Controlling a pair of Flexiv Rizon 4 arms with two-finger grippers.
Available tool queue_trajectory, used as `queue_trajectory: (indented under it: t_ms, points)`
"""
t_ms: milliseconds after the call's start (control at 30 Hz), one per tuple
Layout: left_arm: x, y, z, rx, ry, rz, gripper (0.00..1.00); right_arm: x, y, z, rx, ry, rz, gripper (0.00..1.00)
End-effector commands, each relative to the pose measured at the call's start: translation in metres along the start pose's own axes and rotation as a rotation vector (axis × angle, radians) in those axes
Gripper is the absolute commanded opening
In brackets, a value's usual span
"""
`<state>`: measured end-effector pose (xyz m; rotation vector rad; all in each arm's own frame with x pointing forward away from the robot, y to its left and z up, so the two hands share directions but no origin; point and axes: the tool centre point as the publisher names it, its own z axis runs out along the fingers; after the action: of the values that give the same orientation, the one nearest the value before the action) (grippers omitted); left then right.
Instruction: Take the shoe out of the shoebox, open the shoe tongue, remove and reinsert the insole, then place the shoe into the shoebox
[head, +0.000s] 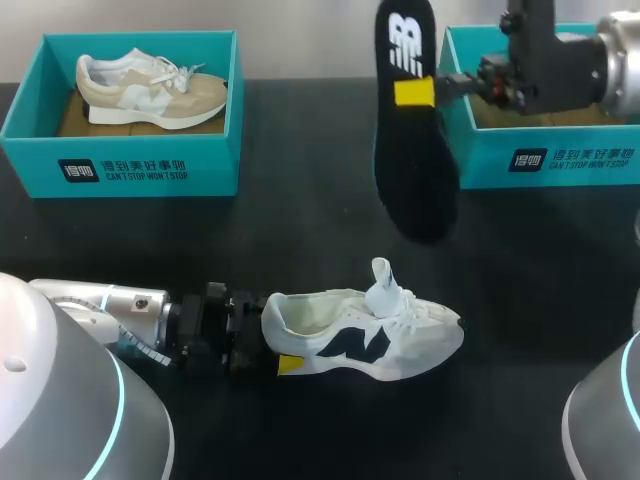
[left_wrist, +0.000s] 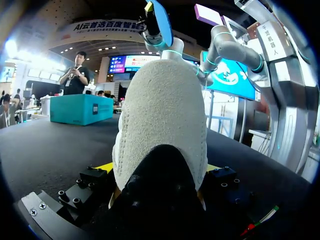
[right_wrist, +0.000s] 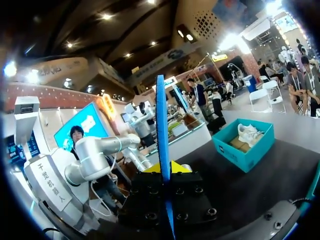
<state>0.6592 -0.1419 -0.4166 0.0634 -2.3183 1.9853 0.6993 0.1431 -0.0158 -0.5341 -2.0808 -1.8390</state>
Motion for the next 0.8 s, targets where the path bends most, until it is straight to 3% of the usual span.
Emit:
queue_trajectory:
  t_ms: [33,133,567,800]
  points:
    - [0.000,0.003,0.000,0.000,-0.002,0.000,0.00,0.014,-0.019,-0.018,0.007,-0.013,-0.017,0.00]
    - [0.000,0.003,0.000,0.000,-0.002,0.000,0.00,0.026,-0.027,-0.028,0.021,-0.002,-0.026,0.00]
    - [0.000,0.003,0.000,0.000,-0.002,0.000,0.00,0.026,-0.027,-0.028,0.021,-0.002,-0.026,0.00]
    - [0.000,0.003,0.000,0.000,-0.002,0.000,0.00,0.048,-0.048,-0.034,0.010,0.003,-0.007,0.00]
